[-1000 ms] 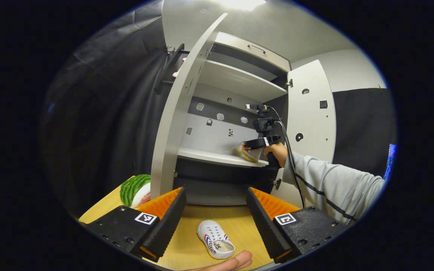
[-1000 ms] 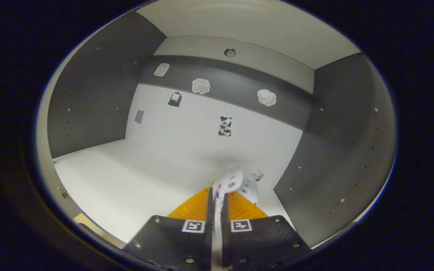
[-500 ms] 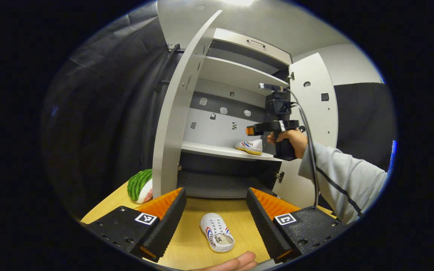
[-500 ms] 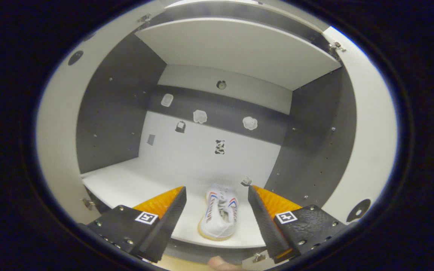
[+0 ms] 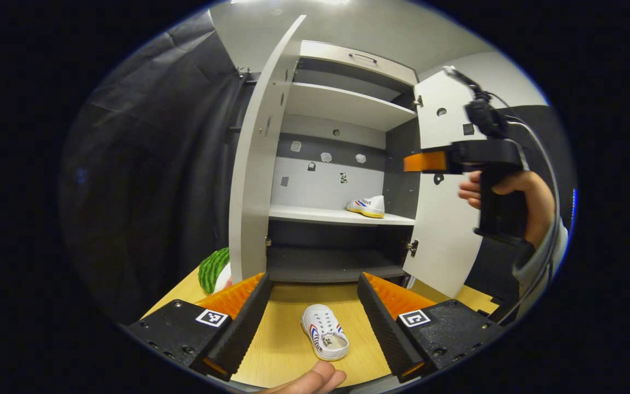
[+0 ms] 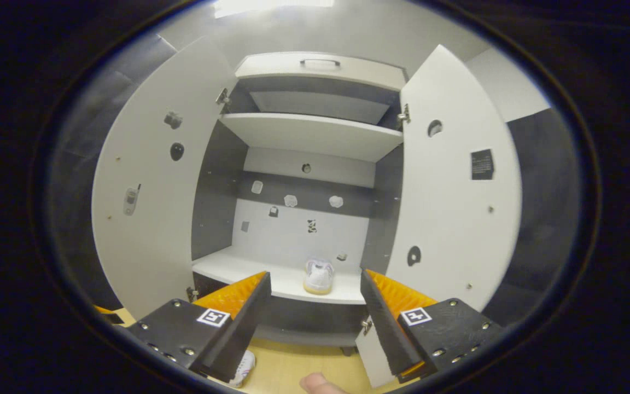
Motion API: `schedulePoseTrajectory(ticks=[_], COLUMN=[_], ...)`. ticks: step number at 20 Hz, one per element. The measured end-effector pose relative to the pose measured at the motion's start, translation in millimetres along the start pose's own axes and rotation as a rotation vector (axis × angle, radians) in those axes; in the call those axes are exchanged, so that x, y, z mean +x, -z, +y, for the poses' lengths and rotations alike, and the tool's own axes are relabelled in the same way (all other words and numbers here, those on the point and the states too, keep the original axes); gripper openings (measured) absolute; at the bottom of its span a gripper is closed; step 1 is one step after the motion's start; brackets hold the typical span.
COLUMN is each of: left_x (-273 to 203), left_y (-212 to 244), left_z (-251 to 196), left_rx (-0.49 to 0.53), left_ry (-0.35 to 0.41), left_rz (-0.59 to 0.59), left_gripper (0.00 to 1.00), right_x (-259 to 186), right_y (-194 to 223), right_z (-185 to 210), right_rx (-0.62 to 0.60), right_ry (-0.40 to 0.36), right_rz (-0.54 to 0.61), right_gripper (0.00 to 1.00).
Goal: Grab one shoe with the right hand and put it into the shoe cabinet, grab the other shoe with the left hand and put it into the shoe cabinet; then close the right door with the right hand and the left door with the left hand.
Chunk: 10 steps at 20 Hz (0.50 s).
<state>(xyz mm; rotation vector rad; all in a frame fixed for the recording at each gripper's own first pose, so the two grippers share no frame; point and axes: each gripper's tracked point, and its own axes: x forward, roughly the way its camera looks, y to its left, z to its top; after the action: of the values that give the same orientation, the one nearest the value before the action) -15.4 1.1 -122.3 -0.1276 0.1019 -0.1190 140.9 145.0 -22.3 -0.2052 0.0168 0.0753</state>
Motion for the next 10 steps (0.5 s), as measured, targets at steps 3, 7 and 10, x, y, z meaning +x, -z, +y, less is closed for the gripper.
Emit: schedulePoseTrajectory(ticks=[3,7,10], left_x=[11.5,33.3,54.5], left_y=[19.7,57.8,105.3], left_z=[-7.9,-16.3,-12.7], left_rx=[-0.01,-0.027,0.019], left_ry=[0.014,0.047,0.031], left_rz=[0.064,0.16,0.269], left_gripper=[0.98,0.98,0.98], right_x=[-52.3,-98.3,-124.7], right_y=[26.5,67.0,101.2], right_z=[-4.5,-26.0,-39.3], right_rx=[0.019,0.065,0.124], right_ry=[-0.021,-0.01,0.012], right_rz=[0.02,0.031,0.051], right_gripper=[0.98,0.97,0.98])
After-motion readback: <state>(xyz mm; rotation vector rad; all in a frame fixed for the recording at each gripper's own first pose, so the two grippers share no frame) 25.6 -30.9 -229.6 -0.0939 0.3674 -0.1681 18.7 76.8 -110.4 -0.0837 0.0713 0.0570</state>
